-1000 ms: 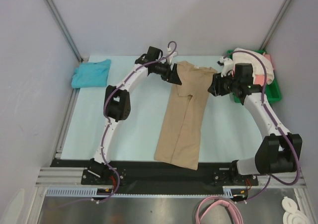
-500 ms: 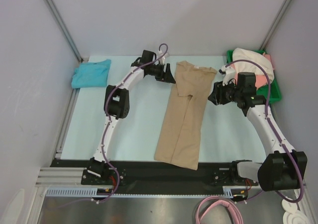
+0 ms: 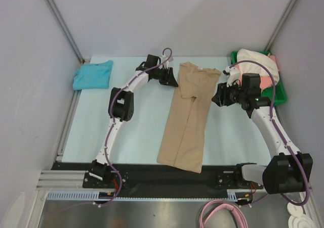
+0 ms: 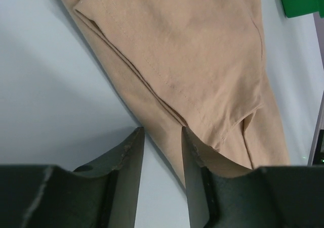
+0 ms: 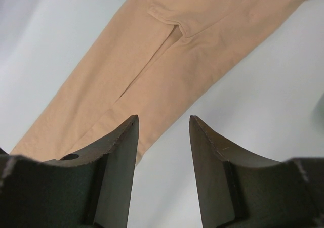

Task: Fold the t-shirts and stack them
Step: Fold the tshirt

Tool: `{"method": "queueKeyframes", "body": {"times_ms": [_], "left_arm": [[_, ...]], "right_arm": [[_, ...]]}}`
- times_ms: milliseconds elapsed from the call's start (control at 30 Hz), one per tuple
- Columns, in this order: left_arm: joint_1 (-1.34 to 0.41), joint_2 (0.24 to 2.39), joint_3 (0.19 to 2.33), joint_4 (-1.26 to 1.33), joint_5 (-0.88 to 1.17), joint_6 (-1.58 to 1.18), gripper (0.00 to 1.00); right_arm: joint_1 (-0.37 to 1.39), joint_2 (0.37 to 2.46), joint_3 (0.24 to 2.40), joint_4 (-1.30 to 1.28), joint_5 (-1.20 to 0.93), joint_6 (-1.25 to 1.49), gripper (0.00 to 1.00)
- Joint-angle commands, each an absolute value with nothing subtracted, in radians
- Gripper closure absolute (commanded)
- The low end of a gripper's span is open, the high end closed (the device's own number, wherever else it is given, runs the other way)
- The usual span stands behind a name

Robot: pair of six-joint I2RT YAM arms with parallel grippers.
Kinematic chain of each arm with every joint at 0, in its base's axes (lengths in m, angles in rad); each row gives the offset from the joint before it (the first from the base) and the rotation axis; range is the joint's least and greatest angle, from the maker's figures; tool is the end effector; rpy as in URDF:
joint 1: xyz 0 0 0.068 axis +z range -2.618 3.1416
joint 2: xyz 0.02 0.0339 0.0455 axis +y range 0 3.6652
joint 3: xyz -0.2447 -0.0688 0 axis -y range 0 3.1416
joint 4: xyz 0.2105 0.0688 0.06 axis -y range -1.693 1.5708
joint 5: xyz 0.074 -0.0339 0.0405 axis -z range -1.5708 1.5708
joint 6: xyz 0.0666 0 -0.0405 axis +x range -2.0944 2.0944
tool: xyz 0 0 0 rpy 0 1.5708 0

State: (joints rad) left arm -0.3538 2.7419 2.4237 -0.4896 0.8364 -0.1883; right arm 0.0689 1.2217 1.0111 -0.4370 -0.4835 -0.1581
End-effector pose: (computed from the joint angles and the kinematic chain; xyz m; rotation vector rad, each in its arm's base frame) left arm 0.4952 -0.2356 0.1141 0.6084 2.2947 -1.2518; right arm 0.2580 0.0488 0.2779 -0.5073 2.1138 0.4836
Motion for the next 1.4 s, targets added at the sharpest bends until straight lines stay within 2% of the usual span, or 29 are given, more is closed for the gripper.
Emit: {"method": "queueKeyframes", "body": {"times_ms": [0, 133, 233, 367, 567, 933, 1367], "left_arm": [[-0.357, 2.760, 2.442, -0.469, 0.827, -0.210, 0.59], [-0.359, 2.761, 2.436, -0.474, 0.841, -0.218, 0.63], [-0.364, 2.761, 2.434, -0.486, 0.842, -0.218, 0.71], [-0.364, 2.761, 2.433, -0.499, 0.835, -0.218, 0.99], [-0.339, 2.747, 2.421, -0.500, 0.818, -0.227, 1.00], [-0.190, 2.692, 2.339, -0.500, 0.834, -0.245, 1.00], [-0.160, 2.576, 2.227, -0.497, 0.772, -0.212, 1.00]], "right_arm": [[0.071, 1.221, 1.009, -0.411, -0.480, -0.167, 0.50], [0.071, 1.223, 1.009, -0.413, -0.474, -0.170, 0.50], [0.069, 1.224, 1.006, -0.414, -0.465, -0.175, 0.50], [0.066, 1.224, 1.003, -0.414, -0.456, -0.181, 0.50], [0.067, 1.229, 1.002, -0.410, -0.449, -0.184, 0.50], [0.067, 1.275, 1.017, -0.405, -0.443, -0.189, 0.50], [0.069, 1.282, 1.012, -0.402, -0.434, -0.196, 0.49]]}}
